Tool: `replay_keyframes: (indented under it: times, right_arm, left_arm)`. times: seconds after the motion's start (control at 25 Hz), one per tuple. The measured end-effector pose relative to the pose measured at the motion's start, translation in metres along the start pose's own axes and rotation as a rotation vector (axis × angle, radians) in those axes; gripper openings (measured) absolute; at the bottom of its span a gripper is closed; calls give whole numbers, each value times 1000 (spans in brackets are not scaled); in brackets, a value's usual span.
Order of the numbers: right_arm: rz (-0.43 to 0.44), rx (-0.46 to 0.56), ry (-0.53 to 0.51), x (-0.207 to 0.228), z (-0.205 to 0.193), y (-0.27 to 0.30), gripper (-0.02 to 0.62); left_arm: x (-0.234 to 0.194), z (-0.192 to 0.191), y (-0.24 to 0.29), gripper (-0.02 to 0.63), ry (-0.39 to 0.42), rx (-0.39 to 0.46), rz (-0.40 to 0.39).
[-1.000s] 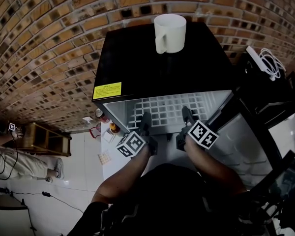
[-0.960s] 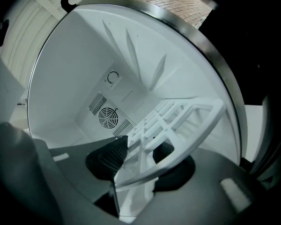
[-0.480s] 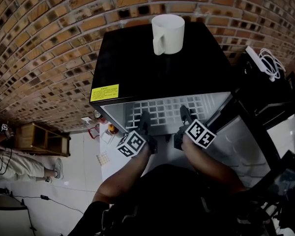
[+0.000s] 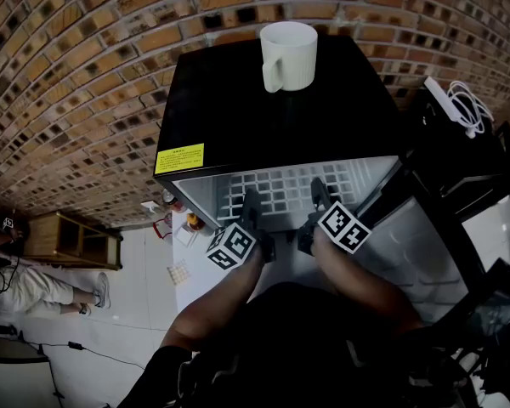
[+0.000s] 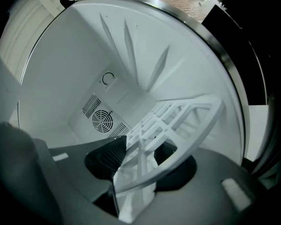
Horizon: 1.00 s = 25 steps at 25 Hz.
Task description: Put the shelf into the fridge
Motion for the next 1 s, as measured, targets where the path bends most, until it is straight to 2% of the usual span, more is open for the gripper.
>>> replay_keyframes:
  times: [0.2,0.44,0.6,0.76,1.0]
  right_arm:
    - [-19,-40,38,1,0,14,198]
    - [9,-16,11,0,1,20,198]
    - [-13,-55,55,2,-1,27,198]
    - [24,-56,34,-1,0,27,198]
    - [43,-76,35,0,0,13,193]
  left_arm:
    - [-4,0,14,129,-6,-22,-2]
    - [-4,2,20,130,2,-2,-5]
    - [-8,3,25,130,-8,-24,8]
    - [-8,6,26,130,-12,-29,0]
    - [-4,-4,19,129,-73,-75,-29]
Point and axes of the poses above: the fingertips, and each gripper's own axes: y forward along the fingers, x to its right, z out of its top, the point moved 2 cm from there along -y, backward along the fingers, and after that the axes turned 11 degrees about x, right-handed, at the moved point
